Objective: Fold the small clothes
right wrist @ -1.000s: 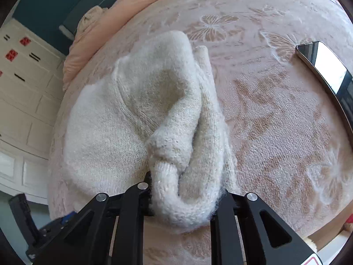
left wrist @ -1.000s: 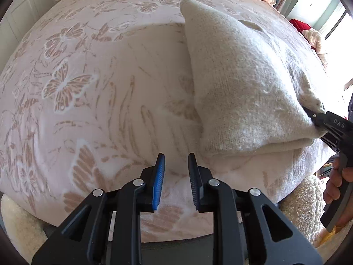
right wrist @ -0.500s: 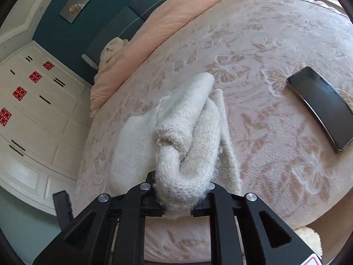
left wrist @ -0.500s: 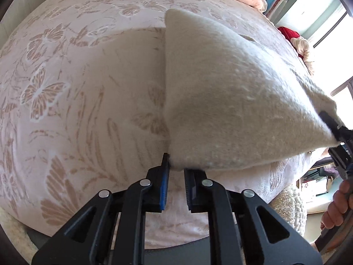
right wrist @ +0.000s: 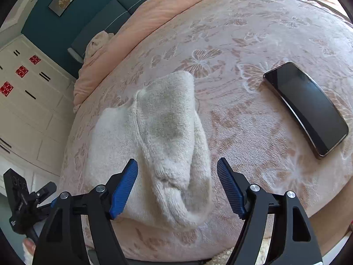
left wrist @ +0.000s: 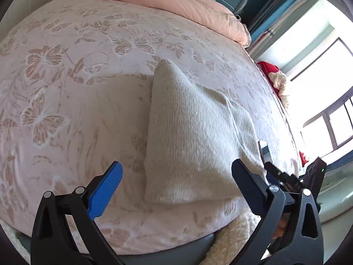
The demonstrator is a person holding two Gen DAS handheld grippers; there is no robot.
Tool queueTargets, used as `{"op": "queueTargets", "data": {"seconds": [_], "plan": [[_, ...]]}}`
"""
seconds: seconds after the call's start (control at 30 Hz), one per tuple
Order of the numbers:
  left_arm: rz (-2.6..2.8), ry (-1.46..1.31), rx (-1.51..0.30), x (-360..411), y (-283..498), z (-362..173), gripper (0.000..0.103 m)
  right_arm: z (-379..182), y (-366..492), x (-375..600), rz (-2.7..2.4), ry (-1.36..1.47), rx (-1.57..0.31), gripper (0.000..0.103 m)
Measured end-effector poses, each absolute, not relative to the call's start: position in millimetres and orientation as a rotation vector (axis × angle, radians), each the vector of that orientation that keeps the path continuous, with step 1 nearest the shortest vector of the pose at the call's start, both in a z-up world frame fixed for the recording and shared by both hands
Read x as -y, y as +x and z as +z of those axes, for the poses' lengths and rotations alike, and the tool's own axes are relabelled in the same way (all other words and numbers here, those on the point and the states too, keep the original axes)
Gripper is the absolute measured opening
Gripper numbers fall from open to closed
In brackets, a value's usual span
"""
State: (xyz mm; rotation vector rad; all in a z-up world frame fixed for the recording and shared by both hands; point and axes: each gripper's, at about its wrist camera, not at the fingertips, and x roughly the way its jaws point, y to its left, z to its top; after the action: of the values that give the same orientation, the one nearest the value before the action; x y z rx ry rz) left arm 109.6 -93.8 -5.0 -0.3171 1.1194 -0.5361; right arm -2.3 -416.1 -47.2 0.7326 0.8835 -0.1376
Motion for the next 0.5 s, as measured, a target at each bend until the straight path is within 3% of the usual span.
{"op": "queueTargets", "data": {"seconds": [0.2,0.3,0.4,0.43,0.47,0.5], "plan": [[-0.47,-0.445,-1.335,124,176,-76,0.097,-90,46,407,-0.11,0.753,-1.018,0.074],[-0.487,-0.518,-1.388,133,183,-104,0.098,-101,51,401,-0.095,0.783,-1.007,0.086],[-0.507,-0.524,-1.369,140,183,-102,0.098,-103,55,397,-0.095,0.794,-0.988,0.088],[-0.528,-0.528,-1.378,143,184,-100,0.092,-103,57,397,-0.089,0.805,-0.987,0.086],[-0.541,-0.532,-1.385,145,185,-97,0.081,-103,59,397,-0.08,0.823,-0.989,0.071],[-0.531,-0.519,-1.382,146,185,-91,0.077,-102,61,398,-0.063,0.844,-0.997,0.062]]}}
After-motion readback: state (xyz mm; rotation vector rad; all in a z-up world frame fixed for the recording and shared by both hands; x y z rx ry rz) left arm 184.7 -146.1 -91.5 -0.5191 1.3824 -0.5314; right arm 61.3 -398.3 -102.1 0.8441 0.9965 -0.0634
